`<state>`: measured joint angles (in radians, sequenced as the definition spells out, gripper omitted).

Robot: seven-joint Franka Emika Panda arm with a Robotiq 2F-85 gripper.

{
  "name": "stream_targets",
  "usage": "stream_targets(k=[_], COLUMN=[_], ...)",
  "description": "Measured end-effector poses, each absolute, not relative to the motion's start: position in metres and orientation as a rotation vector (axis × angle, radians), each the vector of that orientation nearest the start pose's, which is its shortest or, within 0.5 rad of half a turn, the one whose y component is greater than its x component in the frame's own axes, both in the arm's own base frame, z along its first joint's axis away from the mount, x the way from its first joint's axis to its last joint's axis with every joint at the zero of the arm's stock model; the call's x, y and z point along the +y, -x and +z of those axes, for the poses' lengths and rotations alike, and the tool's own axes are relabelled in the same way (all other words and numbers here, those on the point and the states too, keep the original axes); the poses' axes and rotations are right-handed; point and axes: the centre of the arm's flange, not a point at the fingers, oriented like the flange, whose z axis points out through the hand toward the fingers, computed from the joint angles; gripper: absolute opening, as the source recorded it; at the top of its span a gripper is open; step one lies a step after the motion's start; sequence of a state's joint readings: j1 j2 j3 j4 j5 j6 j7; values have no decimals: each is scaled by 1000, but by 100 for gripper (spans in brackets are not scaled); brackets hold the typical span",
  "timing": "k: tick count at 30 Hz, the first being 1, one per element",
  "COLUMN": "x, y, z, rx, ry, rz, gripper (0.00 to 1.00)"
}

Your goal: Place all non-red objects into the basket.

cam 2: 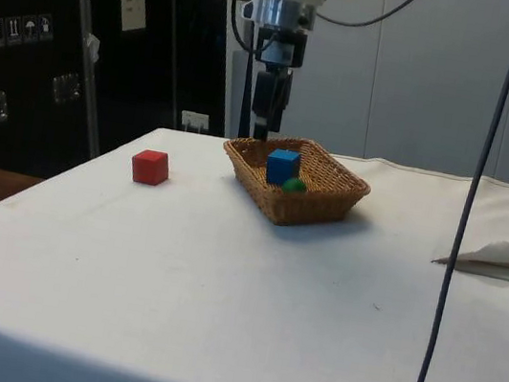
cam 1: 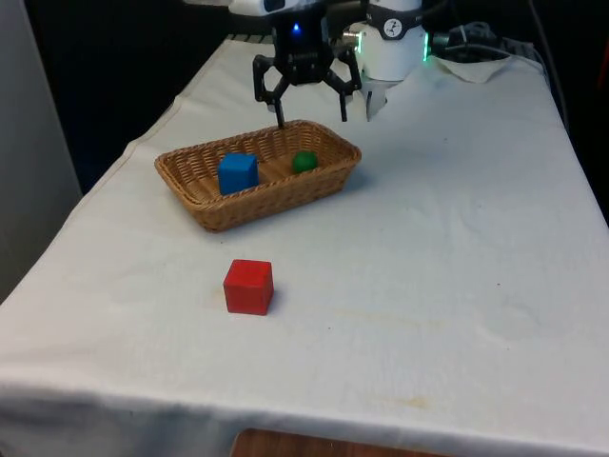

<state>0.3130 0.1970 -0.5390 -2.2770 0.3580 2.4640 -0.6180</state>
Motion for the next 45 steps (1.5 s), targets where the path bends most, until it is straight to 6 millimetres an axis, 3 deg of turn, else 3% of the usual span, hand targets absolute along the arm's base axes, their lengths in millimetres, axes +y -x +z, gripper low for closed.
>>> stream_targets(k=[24, 45], x=[-60, -24], y=[-552, -591], z=[311, 314], rx=[-221, -198], ry=[3096, 3123], rz=[-97, -71], gripper=[100, 100])
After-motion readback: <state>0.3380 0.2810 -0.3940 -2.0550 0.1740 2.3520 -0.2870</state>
